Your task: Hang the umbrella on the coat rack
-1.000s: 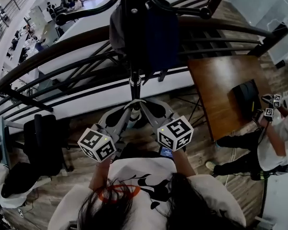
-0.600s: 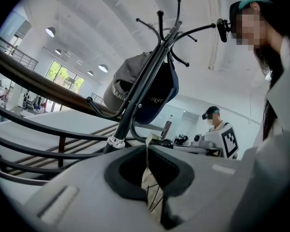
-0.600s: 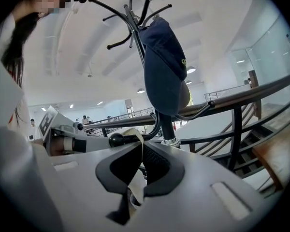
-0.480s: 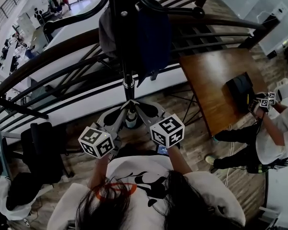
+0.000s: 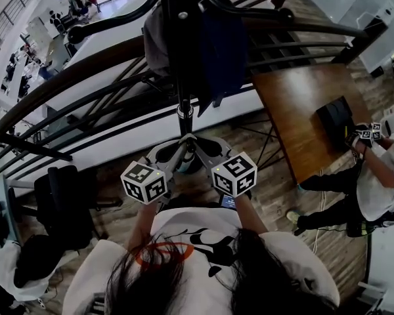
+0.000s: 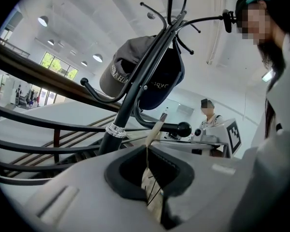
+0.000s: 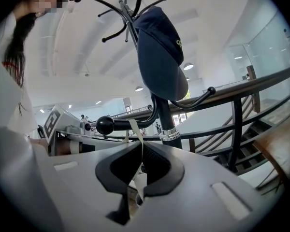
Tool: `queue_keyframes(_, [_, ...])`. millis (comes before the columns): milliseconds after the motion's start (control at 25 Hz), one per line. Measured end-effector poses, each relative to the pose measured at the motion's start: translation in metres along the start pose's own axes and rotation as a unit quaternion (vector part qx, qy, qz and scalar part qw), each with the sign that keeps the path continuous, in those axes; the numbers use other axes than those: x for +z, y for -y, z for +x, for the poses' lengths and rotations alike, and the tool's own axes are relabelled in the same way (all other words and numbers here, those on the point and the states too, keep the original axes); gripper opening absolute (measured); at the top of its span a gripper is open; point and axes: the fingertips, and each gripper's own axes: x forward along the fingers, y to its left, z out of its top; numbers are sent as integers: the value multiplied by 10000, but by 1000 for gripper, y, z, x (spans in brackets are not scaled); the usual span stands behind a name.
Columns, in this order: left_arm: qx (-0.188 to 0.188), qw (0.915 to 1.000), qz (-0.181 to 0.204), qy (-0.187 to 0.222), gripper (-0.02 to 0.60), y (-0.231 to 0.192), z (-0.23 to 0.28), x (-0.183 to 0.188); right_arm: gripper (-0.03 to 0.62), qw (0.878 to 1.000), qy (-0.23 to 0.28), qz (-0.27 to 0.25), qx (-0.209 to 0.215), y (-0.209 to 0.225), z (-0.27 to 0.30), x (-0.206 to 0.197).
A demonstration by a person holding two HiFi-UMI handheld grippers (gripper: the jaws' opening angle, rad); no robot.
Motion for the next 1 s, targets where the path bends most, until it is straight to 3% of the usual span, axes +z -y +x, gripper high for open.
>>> queue_keyframes(560, [-88, 9999, 54, 54, 5, -30, 25, 1, 32, 9998, 145, -133, 11, 23, 27, 2])
queue_keyframes(1000, [-157, 9993, 242, 247, 37, -21, 19, 4, 58, 9989, 24, -454, -148, 21, 17, -5])
